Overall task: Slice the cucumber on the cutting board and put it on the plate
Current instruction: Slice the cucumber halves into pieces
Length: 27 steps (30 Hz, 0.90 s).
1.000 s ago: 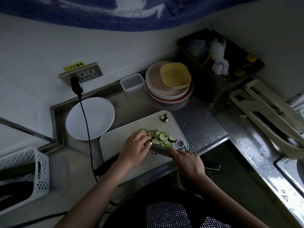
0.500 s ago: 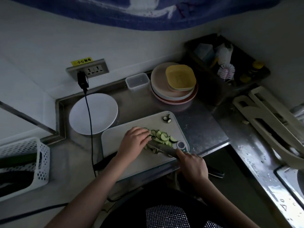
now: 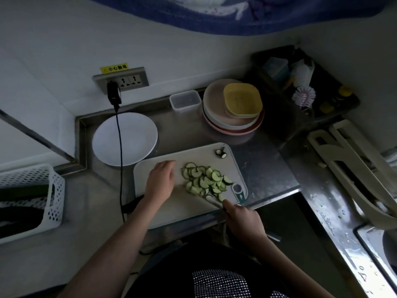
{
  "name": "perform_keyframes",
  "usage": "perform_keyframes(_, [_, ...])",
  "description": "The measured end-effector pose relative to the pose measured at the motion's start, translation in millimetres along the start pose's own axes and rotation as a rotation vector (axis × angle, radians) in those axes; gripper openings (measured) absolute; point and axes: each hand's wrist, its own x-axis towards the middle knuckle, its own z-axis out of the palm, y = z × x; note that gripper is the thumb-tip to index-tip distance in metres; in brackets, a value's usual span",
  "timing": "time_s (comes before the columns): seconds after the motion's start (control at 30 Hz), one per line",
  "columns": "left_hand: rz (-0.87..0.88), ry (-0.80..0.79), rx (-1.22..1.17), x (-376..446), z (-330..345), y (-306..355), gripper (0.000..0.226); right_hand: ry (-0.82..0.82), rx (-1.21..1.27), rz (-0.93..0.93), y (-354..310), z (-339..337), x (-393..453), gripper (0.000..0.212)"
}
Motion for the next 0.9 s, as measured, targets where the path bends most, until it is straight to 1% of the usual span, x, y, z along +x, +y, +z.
perform_keyframes(0.07, [-0.058,0.022,0.043,-30.7,-10.4,-32.5,0.031,0.0,0.139,0.022,-5.2,2.2,0.9,0.019])
perform_keyframes(0.13, [-0.097,-0.022,0.095,-64.3,-17.3,-57.6,0.035,-0.003,0.224,0.042,-12.0,4.1,2.6,0.019])
perform_keyframes(0.2, [-0.046,-0.107,0.153,-82.7,-16.5,-71.1,0.045,0.008,0.257,0.033,-17.4,7.4,6.1,0.018])
perform_keyframes(0.23, [0.001,-0.127,0.185,-84.7,-14.7,-75.3,0.047,0.01,0.266,0.034,-20.1,8.3,7.9,0.017])
perform_keyframes(0.27, [0.036,-0.13,0.204,-84.3,-12.6,-78.9,0.044,0.008,0.277,0.037,-22.9,8.6,9.6,0.016])
perform_keyframes(0.3, [0.056,-0.134,0.208,-82.4,-11.4,-81.2,0.041,0.002,0.283,0.044,-25.7,9.0,10.8,0.016])
perform_keyframes(0.4, [0.034,-0.153,0.174,-80.5,-8.9,-82.8,0.051,-0.007,0.289,0.061,-34.1,8.6,12.2,0.017])
perform_keyframes(0.5, [0.052,-0.093,0.144,-75.4,-8.6,-76.0,0.044,0.009,0.299,0.076,-44.7,9.3,14.5,0.018])
perform_keyframes(0.67, [0.122,-0.178,0.177,-60.1,2.2,-67.1,0.057,0.017,0.269,0.068,-67.6,10.0,26.9,0.014])
perform_keyframes(0.73, [0.154,-0.184,0.215,-60.0,4.0,-67.9,0.06,0.002,0.248,0.053,-79.3,10.9,33.5,0.01])
perform_keyframes(0.83, [0.196,-0.127,0.199,-68.6,6.3,-73.7,0.068,-0.02,0.22,0.035,-98.1,14.6,43.1,0.014])
perform_keyframes(0.87, [0.187,-0.106,0.19,-73.2,6.5,-76.6,0.069,-0.029,0.206,0.034,-103.4,15.8,45.4,0.016])
perform_keyframes(0.9, [0.16,-0.079,0.167,-77.8,6.5,-80.5,0.066,-0.04,0.195,0.038,-107.6,17.1,46.9,0.016])
